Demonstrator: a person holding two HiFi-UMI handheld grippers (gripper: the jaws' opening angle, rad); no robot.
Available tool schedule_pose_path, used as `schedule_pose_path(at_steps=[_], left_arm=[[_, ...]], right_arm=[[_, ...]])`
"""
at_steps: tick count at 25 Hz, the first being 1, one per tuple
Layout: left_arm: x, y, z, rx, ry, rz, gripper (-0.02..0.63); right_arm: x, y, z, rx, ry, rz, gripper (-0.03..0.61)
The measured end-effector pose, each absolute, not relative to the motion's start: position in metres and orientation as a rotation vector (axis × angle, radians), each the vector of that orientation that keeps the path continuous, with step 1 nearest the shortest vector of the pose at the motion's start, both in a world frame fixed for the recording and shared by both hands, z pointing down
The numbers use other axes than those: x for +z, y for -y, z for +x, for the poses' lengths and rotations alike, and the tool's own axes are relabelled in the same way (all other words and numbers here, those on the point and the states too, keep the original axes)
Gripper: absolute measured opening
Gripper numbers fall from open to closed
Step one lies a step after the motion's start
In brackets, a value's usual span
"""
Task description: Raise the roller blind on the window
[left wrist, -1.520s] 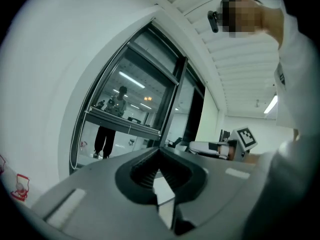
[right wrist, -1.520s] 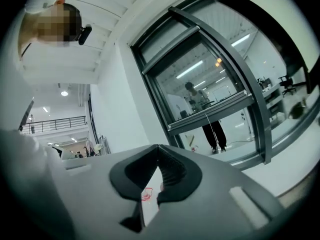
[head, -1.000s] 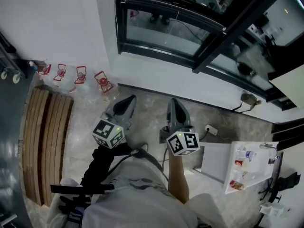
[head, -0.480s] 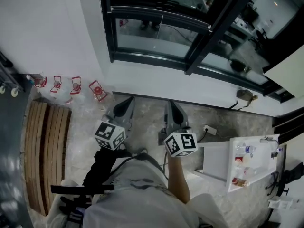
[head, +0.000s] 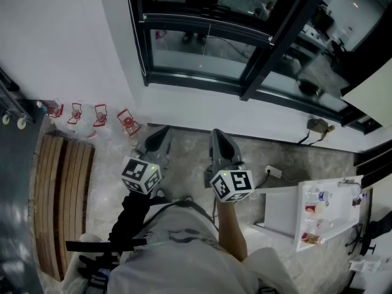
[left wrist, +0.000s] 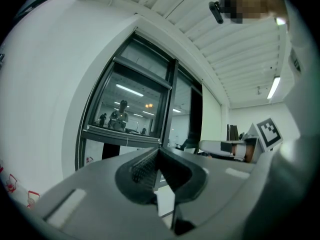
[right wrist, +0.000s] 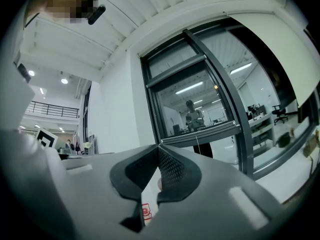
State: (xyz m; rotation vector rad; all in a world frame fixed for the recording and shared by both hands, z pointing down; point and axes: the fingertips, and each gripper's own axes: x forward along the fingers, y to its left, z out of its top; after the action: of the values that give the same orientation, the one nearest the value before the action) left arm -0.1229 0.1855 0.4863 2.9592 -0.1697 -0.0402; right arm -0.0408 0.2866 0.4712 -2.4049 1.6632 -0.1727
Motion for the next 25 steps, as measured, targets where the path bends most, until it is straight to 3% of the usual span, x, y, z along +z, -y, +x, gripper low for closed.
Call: schedule_pose_path(at_steps=[25], left_arm=[[0.487,-0.167,-0.110,-0.039,0.212,2.947,-0.002]], right_arm=[[0.474,-0.271,-0.029,-0.168,-1.687,-2.399,-0.002]])
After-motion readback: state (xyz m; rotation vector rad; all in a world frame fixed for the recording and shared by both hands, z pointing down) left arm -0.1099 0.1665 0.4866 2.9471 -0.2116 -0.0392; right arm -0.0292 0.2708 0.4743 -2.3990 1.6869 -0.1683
